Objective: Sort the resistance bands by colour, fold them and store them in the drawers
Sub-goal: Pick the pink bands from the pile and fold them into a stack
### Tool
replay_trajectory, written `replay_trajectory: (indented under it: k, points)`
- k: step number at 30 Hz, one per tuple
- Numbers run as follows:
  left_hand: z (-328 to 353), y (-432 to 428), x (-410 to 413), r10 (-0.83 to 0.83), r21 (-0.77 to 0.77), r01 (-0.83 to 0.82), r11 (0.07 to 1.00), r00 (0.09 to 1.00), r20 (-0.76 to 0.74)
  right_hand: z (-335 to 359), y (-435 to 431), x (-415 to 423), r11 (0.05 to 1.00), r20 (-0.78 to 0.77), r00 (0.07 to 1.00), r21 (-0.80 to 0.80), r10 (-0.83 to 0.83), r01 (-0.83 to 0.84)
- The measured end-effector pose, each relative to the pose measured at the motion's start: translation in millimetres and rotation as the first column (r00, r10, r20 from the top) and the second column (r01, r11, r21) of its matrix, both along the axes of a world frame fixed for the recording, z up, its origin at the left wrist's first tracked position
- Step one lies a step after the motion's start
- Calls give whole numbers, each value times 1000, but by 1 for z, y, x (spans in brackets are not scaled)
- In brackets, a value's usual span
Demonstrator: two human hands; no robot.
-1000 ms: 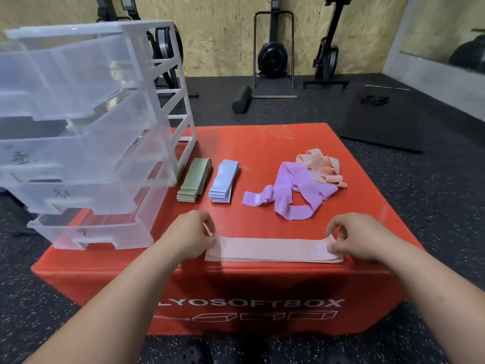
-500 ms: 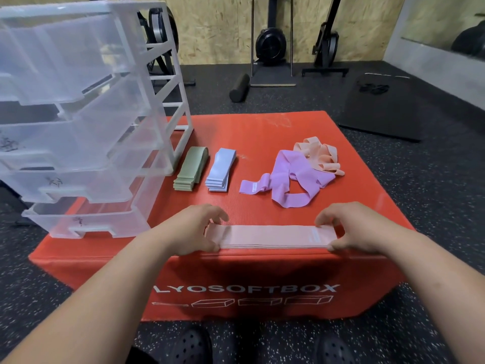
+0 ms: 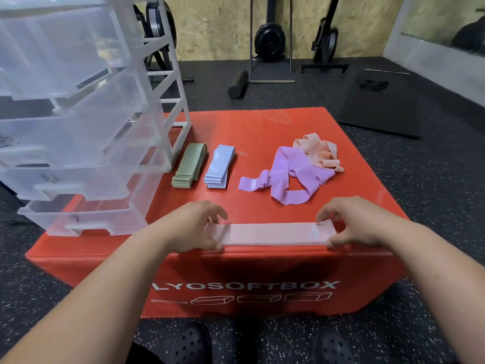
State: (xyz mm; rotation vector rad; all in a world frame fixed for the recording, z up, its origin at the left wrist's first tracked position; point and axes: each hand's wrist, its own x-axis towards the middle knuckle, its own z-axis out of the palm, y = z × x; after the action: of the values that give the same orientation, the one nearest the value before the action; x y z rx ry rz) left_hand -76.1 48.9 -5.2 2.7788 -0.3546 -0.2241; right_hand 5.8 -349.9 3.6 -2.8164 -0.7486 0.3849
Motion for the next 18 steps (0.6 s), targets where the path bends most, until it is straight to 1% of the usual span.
replay_trajectory:
  k: [4, 8, 12, 15, 18]
  points:
    - [2, -5, 10, 28, -86, -24, 996, 999, 38, 9, -4, 8, 992, 19, 996, 100, -82, 80]
    - [0, -27, 31, 46, -151, -31, 988, 994, 97, 9, -5, 25, 952, 90, 969, 225, -230, 205]
    - [-5, -57, 55, 50, -184, -21, 983, 987, 152, -1, -3, 48, 916, 167, 919, 257, -357, 309]
    - [-8, -79, 74, 49, -186, -7, 982, 975, 218, -9, -2, 62, 889, 191, 885, 271, -425, 369]
    - [-12, -94, 91, 57, -209, -1, 978, 964, 261, -16, -3, 78, 860, 208, 855, 317, -475, 400]
